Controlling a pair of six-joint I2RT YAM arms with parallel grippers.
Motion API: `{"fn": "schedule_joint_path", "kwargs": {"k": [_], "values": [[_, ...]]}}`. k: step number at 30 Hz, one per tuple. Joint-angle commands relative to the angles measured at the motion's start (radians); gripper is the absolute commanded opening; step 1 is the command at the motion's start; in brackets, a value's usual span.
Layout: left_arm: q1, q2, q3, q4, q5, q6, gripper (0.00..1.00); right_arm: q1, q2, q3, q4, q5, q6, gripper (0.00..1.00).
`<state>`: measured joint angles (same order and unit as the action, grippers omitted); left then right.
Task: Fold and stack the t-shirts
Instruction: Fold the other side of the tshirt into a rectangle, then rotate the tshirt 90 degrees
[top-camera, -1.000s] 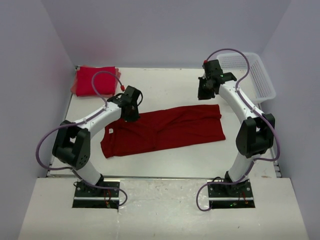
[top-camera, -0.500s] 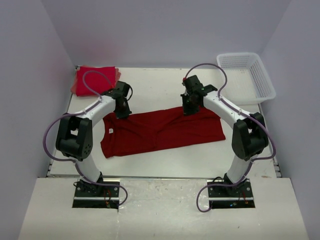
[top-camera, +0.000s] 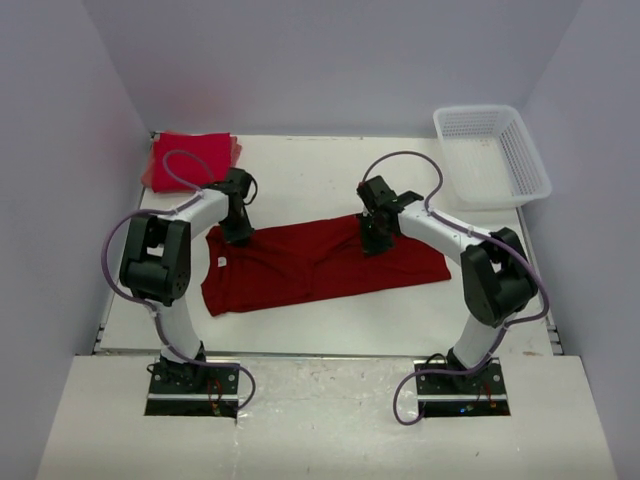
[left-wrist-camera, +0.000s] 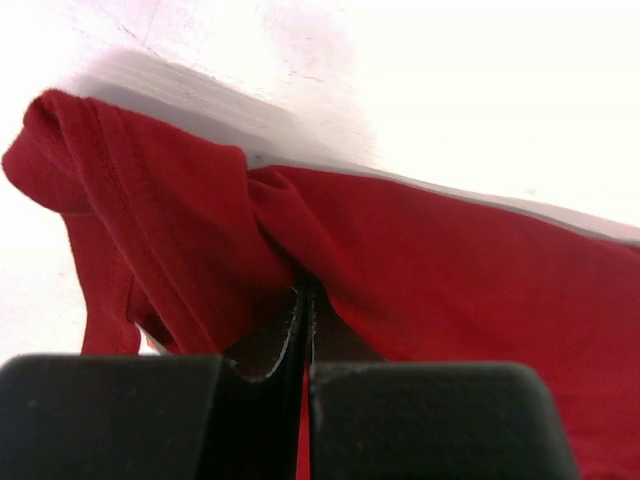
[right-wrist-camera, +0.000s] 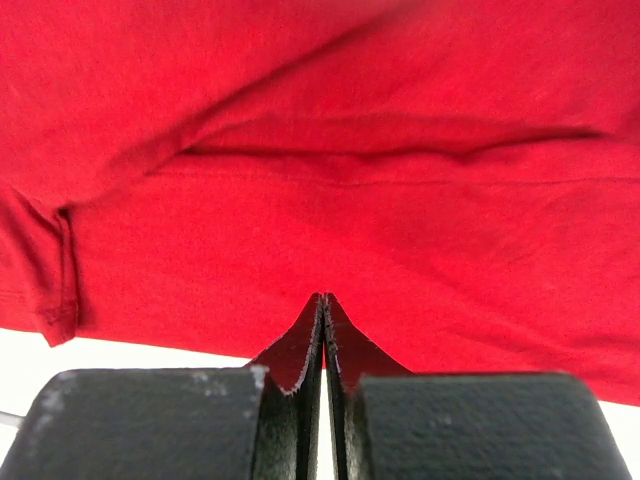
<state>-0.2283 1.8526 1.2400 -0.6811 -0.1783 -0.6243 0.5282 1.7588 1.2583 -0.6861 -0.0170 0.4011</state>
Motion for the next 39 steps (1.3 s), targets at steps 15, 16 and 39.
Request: {"fn": "schedule_joint_path", "kwargs": {"k": [15,16,39], "values": [[0.041,0.273,0.28,-0.092,0.026,-0.017,0.0,0.127,0.048,-0.183,0.171,0.015,0.12,0.0],[0.041,0.286,0.295,-0.09,0.043,-0.012,0.0,0.144,0.051,-0.194,0.175,0.015,0.125,0.0],[-0.109,0.779,1.014,-0.008,0.447,0.251,0.0,0.469,0.212,-0.122,0.28,-0.074,0.205,0.0]]}}
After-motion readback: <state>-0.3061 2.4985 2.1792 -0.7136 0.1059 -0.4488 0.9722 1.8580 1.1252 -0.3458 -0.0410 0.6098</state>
